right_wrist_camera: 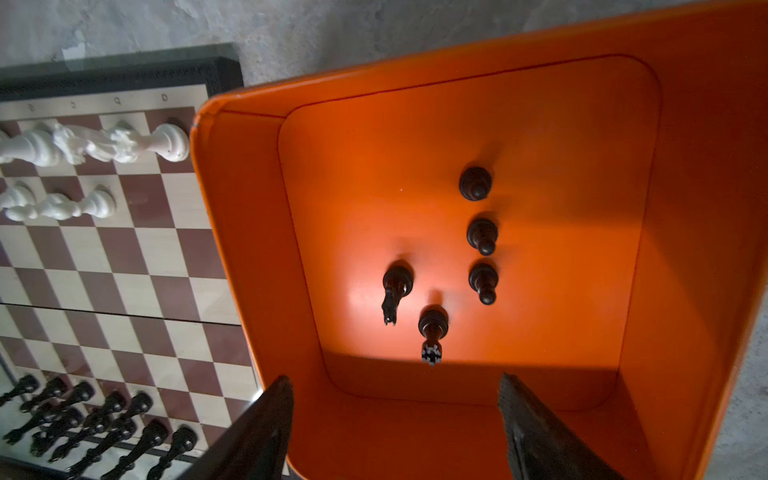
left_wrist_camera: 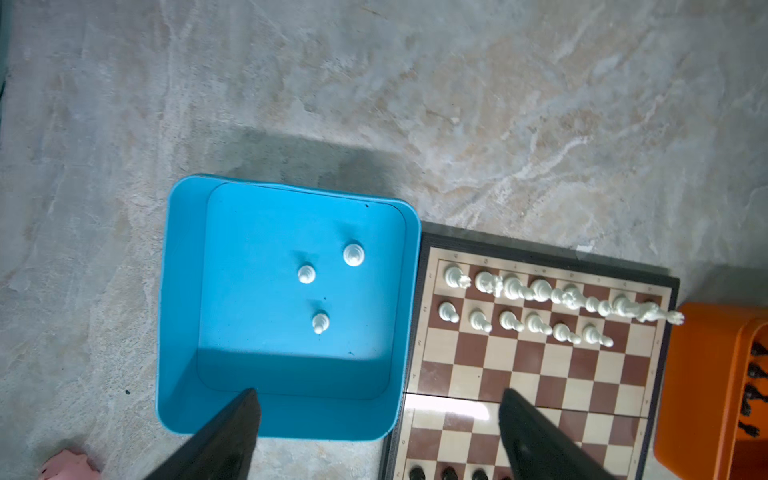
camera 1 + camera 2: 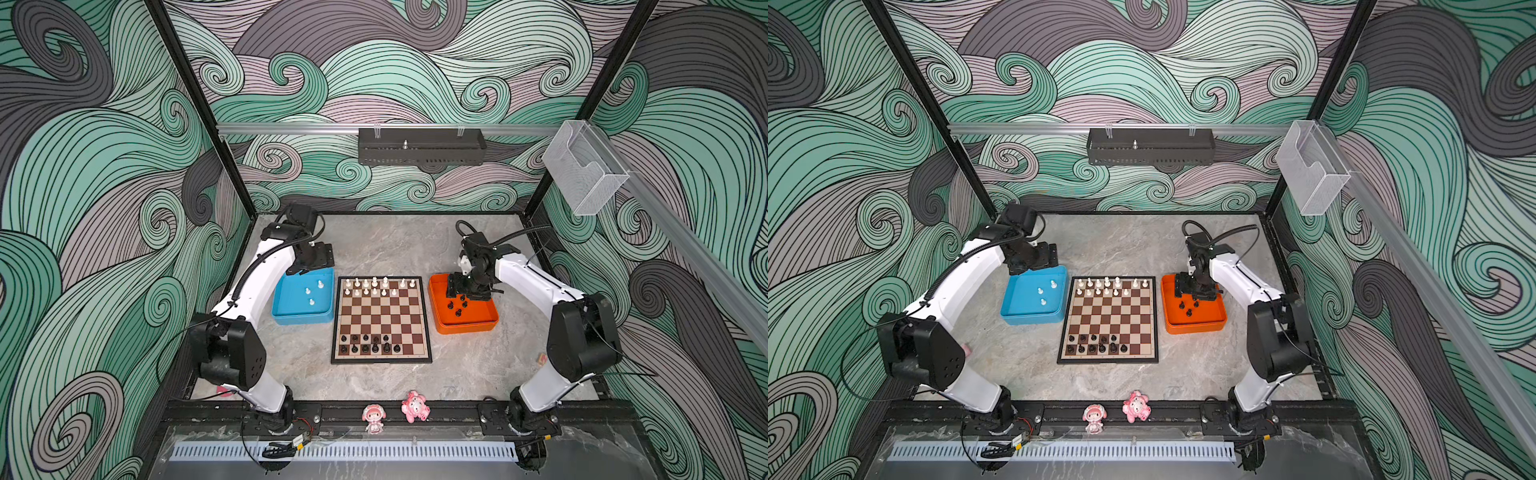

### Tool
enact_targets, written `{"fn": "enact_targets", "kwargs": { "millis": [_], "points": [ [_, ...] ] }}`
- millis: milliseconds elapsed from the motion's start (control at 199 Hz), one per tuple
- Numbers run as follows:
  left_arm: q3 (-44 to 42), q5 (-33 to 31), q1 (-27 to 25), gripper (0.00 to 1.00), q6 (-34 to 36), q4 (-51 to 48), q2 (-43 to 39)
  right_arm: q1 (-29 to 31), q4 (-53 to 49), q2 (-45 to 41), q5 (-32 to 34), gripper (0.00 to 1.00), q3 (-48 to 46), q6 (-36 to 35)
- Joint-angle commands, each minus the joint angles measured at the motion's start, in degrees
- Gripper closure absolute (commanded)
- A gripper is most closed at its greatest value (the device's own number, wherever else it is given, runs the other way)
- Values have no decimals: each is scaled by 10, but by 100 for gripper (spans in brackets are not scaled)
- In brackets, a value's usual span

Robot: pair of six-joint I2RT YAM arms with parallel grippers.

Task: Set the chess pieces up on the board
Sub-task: 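Move the left gripper over the blue bin while the right lowers into the orange bin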

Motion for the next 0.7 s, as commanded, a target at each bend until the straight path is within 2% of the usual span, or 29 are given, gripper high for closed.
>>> {"fn": "enact_targets", "kwargs": {
  "millis": [0,121,287,699],
  "points": [
    [-19,40,42,8,0,15,-22,11,-3,26,33,32,14,-5],
    [-36,59,74,8,1,19,-32,15,3,44,41,42,12,-5],
    [-43,69,88,8,7,17,-29,17,11,65,37,52,15,-5],
    [-21,89,95,8,8,-2,4,20,19,98,23,68,28,-12]
  ]
}}
